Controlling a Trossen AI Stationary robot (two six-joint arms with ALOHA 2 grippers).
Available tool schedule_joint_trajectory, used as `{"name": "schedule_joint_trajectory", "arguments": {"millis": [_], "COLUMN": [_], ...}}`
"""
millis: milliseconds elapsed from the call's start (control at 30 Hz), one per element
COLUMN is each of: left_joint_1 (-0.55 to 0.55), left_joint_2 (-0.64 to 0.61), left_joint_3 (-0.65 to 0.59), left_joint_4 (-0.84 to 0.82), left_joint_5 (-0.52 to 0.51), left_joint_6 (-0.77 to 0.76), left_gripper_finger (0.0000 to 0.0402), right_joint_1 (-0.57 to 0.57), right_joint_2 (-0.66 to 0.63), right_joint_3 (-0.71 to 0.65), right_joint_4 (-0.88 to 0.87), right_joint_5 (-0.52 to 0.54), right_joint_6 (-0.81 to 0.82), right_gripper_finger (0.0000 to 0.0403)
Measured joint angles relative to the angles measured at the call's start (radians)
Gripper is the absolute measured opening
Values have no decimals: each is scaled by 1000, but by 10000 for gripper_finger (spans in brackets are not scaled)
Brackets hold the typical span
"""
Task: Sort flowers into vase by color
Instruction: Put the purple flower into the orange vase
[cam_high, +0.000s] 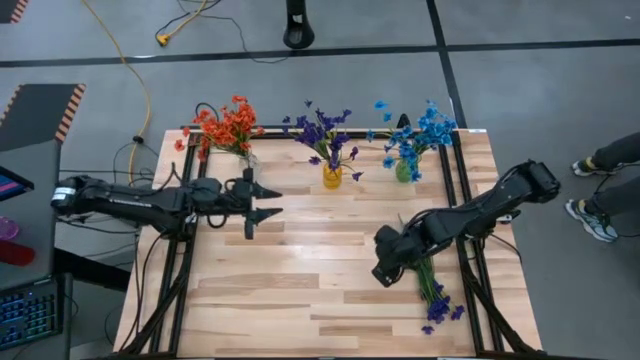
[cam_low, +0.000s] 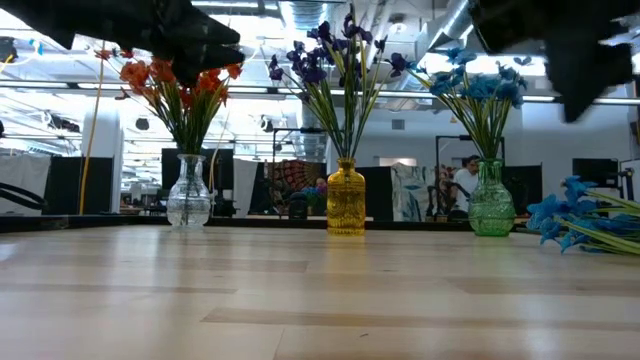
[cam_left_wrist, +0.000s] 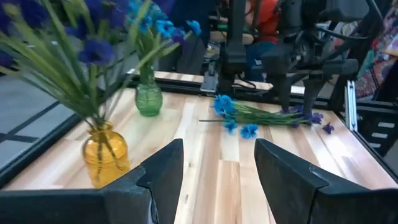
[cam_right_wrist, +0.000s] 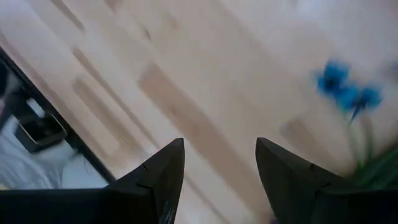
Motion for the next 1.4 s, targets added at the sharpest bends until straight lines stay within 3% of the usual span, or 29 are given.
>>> {"name": "schedule_joint_trajectory", "arguments": {"millis": [267, 533, 967, 1400], "left_joint_1": [-35, -40, -40, -40], "left_joint_2": [154, 246, 265, 265], "left_joint_3": [0, 1, 1, 1], "left_joint_4": [100, 186, 221, 218], "left_joint_5": [-1, -1, -1, -1], "left_joint_6": [0, -9, -10, -10], "left_gripper_finger": [185, 185, 185, 185], "right_joint_1": [33, 78, 109, 156], "right_joint_2": [122, 233, 331, 330], "right_joint_3": [0, 0, -3, -16], "right_joint_4": [-156, -212, -355, -311], "right_joint_5": [-195, -286, -315, -309], "right_joint_6": [116, 135, 135, 186], "right_gripper_finger": [226, 226, 226, 226]}}
